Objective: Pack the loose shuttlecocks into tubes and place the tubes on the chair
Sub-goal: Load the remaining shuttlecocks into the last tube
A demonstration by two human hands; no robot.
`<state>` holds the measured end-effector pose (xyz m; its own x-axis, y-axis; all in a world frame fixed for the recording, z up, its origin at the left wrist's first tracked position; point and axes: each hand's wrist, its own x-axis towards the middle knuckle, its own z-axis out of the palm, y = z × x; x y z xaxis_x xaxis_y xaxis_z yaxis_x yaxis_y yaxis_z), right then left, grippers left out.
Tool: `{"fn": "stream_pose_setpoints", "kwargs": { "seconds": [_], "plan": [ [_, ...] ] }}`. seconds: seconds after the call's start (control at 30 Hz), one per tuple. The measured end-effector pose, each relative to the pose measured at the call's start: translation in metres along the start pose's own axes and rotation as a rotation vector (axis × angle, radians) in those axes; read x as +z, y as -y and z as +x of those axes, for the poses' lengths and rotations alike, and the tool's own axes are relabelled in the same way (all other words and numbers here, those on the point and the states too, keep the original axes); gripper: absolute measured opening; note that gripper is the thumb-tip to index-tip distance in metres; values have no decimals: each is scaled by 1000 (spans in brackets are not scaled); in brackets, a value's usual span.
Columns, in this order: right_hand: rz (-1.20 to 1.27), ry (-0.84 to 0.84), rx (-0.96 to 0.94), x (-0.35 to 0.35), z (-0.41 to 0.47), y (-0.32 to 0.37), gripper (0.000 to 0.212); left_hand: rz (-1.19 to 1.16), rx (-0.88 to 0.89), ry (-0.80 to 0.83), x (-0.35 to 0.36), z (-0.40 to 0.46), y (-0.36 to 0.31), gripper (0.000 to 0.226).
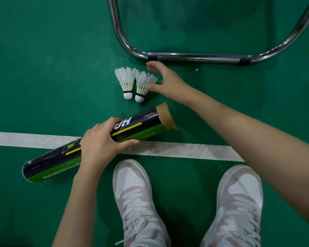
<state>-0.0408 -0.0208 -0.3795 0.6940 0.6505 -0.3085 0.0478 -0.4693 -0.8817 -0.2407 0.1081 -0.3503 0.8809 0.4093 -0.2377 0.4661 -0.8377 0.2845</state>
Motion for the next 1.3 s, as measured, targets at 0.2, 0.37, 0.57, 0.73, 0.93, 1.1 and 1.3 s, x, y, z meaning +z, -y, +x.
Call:
{"fn": "stream_pose_setpoints", "kwargs": {
  "seconds": [0.2,0.37,0.57,0.73,0.93,1.1,1.3],
  "plan": [
    [-146,-59,52,8,4,-16,36,-2,12,12,0,-4,-1,70],
    [-75,-85,85,2,-12,-28,24,5,27,3,-2,-5,-3,70],
    [178,-228,164,-7,-63,-42,24,3,68,-5,-3,-4,-13,76],
    [329,-468,258,-17,-115,-53,25,3,111,-27,-1,-5,-18,75],
    [437,-529,228,-26,-160,-38,15,6,140,-30,-2,-5,-28,76],
    [470,-454,192,-16,-171,-21,16,9,186,-32,2,-3,-38,79],
    [483,-329,196,-4,-173,-9,35,-5,246,-62,7,-4,-47,79]
  ]
}}
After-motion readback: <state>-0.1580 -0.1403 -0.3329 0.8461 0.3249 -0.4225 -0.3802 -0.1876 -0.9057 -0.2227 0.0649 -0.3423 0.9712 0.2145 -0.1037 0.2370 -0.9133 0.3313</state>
